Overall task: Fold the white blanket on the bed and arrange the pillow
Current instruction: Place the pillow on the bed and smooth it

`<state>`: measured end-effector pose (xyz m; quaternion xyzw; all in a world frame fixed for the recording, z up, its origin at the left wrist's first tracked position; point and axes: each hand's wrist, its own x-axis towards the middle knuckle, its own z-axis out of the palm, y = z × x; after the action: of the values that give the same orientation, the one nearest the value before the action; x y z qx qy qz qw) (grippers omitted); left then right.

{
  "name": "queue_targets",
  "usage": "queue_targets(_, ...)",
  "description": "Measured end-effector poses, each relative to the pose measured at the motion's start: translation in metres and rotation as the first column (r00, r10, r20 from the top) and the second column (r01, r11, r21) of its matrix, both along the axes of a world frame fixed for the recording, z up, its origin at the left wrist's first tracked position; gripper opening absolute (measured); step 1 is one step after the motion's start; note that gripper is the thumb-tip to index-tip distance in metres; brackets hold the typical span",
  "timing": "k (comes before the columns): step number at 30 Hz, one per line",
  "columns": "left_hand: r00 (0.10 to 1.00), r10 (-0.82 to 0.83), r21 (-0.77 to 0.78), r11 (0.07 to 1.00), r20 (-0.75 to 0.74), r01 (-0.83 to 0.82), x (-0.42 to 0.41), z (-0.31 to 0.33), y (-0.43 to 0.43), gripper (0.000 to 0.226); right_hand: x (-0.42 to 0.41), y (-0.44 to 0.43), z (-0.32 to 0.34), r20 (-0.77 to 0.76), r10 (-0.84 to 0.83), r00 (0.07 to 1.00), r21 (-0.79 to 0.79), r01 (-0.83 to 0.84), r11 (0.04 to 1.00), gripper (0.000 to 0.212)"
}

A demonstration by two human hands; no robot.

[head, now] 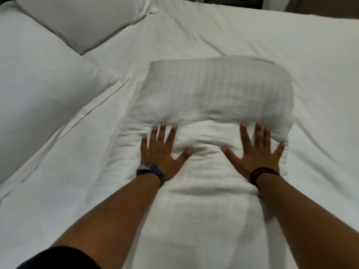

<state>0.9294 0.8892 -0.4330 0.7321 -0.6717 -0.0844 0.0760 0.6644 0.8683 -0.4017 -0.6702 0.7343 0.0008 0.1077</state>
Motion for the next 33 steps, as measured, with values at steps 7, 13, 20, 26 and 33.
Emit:
queue_targets(7, 0.979, -0.152, -0.26, 0.959, -0.137, 0.112, 0.121, 0.104, -0.027, 0.073, 0.182, -0.004, 0.061, 0.333, 0.0, 0.943, -0.495, 0.175, 0.851, 0.075)
queue_targets(13, 0.992, 0.126, -0.398, 0.912, 0.029, -0.104, 0.381, 0.188, -0.045, 0.056, 0.465, -0.006, 0.08, 0.865, -0.352, 0.358, 0.281, 0.235, 0.93, 0.081)
queue_targets(20, 0.827, 0.527, -0.09, 0.85, 0.197, -0.519, 0.558, 0.202, -0.038, 0.095, 0.604, 0.029, 0.046, 0.567, -0.804, 0.177, 0.819, -0.022, 0.573, 0.152)
queue_targets(26, 0.762, 0.611, 0.003, 0.78, 0.216, -0.626, 0.57, 0.189, -0.058, 0.104, 0.625, 0.034, 0.033, 0.686, -0.727, -0.02, 0.724, 0.116, 0.68, 0.129)
queue_targets(33, 0.83, 0.525, 0.057, 0.838, 0.191, -0.543, 0.576, 0.216, -0.066, 0.043, 0.566, 0.008, 0.082, 0.866, -0.5, 0.001, 0.48, 0.28, 0.832, 0.078)
